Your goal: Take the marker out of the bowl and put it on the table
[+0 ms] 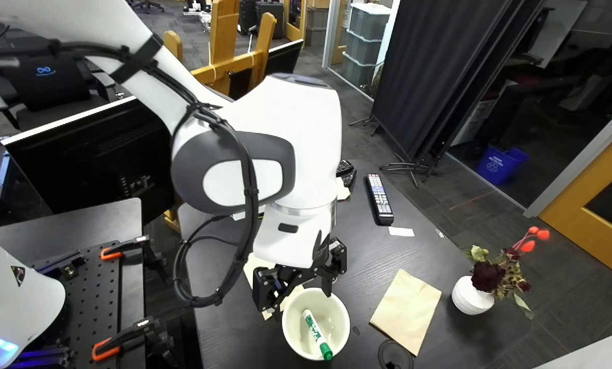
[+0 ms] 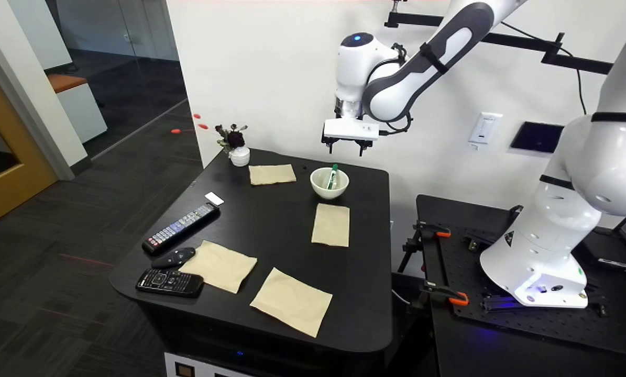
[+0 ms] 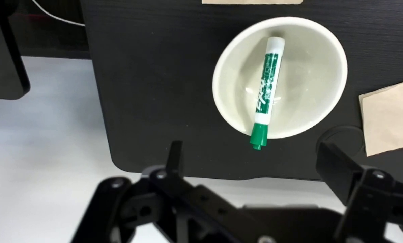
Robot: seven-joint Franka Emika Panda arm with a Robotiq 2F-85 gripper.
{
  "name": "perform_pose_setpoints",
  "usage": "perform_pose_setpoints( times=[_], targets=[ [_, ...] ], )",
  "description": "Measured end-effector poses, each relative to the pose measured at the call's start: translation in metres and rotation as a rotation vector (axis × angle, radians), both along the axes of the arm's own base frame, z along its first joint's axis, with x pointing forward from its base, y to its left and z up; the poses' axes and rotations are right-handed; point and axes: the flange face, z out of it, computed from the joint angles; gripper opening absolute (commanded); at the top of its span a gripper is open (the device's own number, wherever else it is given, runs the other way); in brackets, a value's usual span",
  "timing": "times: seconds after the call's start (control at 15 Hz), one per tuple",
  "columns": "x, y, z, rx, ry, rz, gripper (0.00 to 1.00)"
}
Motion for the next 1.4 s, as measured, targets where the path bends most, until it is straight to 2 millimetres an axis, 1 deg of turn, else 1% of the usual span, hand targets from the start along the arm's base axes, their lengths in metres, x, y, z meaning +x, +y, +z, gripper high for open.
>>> perform_pose_setpoints(
  times=[0.07, 0.13, 0.2, 0.33, 0.47, 0.73, 0.8, 1.07, 1.2, 1.4],
  targets=[
    [0.004, -0.002, -0.007, -0.002, 0.01, -0.006, 0.81],
    [0.007, -0.005, -0.015, -0.004, 0.022, -0.008, 0.71],
    [0.009, -0.007, -0.022, -0.006, 0.034, -0.009, 0.64],
    [0.012, -0.011, -0.036, -0.01, 0.057, -0.012, 0.53],
    [0.015, -0.015, -0.049, -0.017, 0.077, -0.014, 0.52],
    [0.024, -0.018, -0.068, -0.029, 0.101, -0.01, 0.57],
    [0.027, -0.018, -0.071, -0.032, 0.102, -0.006, 0.6],
    [0.039, -0.011, -0.077, -0.045, 0.092, 0.018, 0.6],
    [0.043, -0.009, -0.08, -0.052, 0.095, 0.027, 0.59],
    [0.044, -0.008, -0.087, -0.059, 0.106, 0.034, 0.61]
  ],
)
